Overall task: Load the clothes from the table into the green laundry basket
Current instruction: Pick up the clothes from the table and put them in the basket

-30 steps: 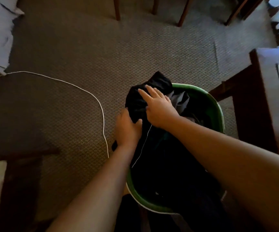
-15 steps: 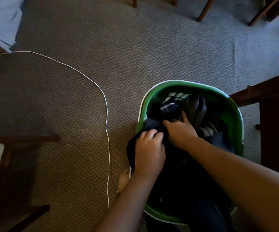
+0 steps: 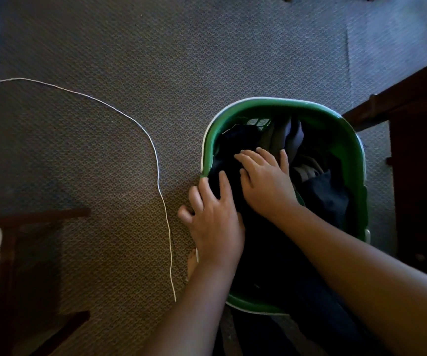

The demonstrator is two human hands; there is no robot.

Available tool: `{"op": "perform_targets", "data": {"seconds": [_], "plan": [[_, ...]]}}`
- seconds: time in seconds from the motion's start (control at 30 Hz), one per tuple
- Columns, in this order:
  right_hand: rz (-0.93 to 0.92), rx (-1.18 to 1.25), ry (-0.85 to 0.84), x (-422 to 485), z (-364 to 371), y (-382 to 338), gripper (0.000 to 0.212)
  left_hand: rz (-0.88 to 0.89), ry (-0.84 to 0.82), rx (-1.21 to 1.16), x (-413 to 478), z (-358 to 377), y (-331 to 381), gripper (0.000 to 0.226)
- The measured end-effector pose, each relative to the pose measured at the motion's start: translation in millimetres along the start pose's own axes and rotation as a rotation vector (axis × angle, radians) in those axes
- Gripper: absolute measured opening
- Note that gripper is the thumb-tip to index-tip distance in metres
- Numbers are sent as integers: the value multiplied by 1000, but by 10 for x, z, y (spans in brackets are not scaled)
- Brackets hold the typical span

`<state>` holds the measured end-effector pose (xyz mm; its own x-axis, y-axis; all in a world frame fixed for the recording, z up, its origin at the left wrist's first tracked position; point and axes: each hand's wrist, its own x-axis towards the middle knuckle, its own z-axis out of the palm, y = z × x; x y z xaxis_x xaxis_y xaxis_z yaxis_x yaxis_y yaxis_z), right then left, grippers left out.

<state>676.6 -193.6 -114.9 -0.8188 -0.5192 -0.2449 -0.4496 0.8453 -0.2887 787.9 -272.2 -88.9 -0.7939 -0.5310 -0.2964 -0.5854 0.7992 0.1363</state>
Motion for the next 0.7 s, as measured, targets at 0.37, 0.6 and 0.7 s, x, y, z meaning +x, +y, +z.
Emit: {"op": "perform_targets", "data": {"seconds": [0.37, 0.6, 0.7], "plan": [[174, 405, 126, -857, -160, 143, 40, 218, -386, -307, 82, 128, 149, 53], [481, 588, 435, -2071, -209, 163, 33, 414, -74, -84, -472, -258, 213, 51], [813, 524, 306, -2585, -44, 160, 41, 582, -29, -262, -789, -254, 261, 40]]}}
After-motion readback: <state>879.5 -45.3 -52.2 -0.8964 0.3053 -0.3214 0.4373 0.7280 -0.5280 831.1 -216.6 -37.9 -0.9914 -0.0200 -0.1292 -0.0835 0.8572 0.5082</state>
